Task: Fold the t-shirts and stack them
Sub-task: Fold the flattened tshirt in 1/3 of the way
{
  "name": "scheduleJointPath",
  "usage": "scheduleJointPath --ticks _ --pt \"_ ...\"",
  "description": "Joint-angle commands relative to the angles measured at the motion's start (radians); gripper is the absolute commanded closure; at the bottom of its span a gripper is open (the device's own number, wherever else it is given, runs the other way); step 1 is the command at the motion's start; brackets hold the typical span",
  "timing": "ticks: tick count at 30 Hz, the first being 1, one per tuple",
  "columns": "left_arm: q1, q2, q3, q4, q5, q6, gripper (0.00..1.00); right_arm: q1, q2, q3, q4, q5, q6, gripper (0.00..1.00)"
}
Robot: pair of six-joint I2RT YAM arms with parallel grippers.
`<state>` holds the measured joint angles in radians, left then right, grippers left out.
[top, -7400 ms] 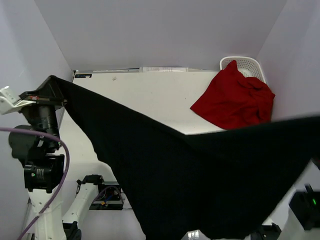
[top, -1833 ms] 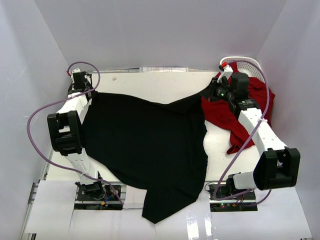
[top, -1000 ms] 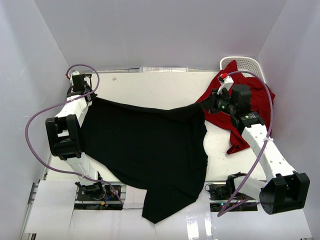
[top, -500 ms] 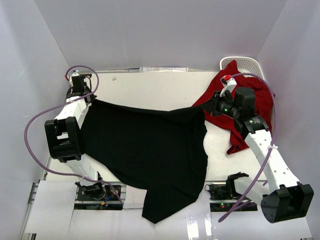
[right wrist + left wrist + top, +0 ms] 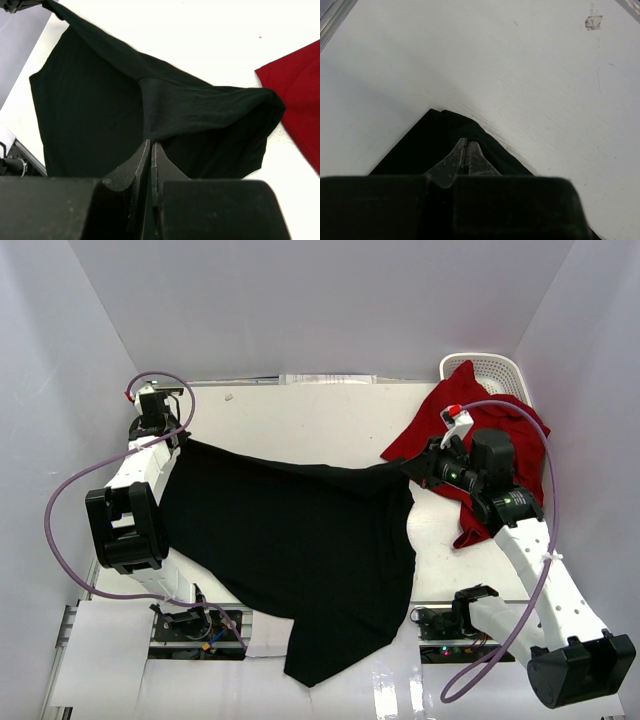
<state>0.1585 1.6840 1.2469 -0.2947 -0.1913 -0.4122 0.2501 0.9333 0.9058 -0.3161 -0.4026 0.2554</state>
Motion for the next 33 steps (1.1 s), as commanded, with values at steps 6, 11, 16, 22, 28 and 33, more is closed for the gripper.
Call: scheduleJointPath --ticks 6,11,16,22,28,33 --pt "0.019 -0.069 -0.036 -0.021 -0.022 -0.01 1.0 0.034 -0.045 0.001 -0.049 -0.018 0.005 0.92" --pt "0.027 -0.066 -0.055 -0.026 -0.017 -0.014 1.0 0.06 -0.067 -0.024 -0.066 -0.01 0.016 0.92" --pt "0.032 -0.066 -0.082 -0.03 -0.016 -0.019 1.0 0.086 -0.09 -0.056 -0.074 -0.005 0.036 0.92" --pt "0.036 -0.069 -0.096 -0.034 -0.019 -0.019 1.0 0.127 -0.129 -0.1 -0.083 0.014 0.062 0.92" --pt "0.039 -0.07 -0.104 -0.044 -0.028 -0.017 1.0 0.159 -0.156 -0.133 -0.095 0.025 0.082 0.92" --pt "0.042 -0.07 -0.119 -0.067 -0.051 -0.023 1.0 0.193 -0.169 -0.162 -0.092 0.028 0.107 0.92"
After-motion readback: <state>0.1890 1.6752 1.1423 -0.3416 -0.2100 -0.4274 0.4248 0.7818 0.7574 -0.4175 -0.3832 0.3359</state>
